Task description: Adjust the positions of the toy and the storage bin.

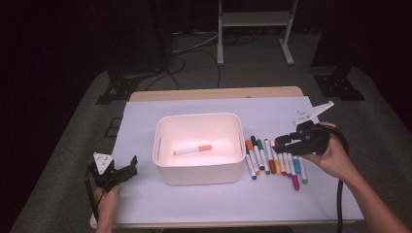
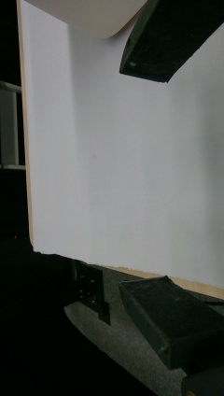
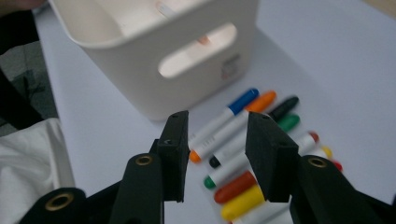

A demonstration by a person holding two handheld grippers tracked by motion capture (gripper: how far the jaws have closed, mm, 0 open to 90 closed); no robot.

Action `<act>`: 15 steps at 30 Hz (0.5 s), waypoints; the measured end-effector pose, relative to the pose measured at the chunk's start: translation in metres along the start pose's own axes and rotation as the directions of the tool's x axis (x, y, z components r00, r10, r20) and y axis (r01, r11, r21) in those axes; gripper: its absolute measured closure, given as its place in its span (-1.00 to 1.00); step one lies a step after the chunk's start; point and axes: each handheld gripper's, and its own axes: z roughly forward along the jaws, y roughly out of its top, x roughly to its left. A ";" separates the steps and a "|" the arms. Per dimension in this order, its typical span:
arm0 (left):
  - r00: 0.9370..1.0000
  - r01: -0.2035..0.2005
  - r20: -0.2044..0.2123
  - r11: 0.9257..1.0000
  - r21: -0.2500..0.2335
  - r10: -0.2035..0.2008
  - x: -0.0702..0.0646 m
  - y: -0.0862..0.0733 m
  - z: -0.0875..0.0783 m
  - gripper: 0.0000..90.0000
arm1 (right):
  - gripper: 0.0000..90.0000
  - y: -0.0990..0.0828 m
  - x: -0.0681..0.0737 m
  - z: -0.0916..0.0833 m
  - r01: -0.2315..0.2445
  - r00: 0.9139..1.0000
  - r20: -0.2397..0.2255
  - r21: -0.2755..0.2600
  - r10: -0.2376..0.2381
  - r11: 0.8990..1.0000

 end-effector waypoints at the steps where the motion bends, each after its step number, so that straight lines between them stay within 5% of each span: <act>1: 1.000 -0.002 -0.001 1.000 0.000 0.002 0.000 0.000 0.000 -1.00 | 0.30 -0.009 -0.005 0.000 -0.017 1.000 0.013 0.006 0.017 1.000; 8: 1.000 0.000 -0.002 1.000 -0.001 0.000 0.000 0.000 0.000 -1.00 | 0.30 -0.061 -0.032 0.010 -0.142 0.987 0.089 0.053 0.137 0.988; 15: 1.000 -0.008 -0.004 1.000 -0.005 0.008 -0.001 0.000 0.000 -1.00 | 0.33 -0.094 -0.049 0.015 -0.262 0.951 0.186 0.060 0.248 0.963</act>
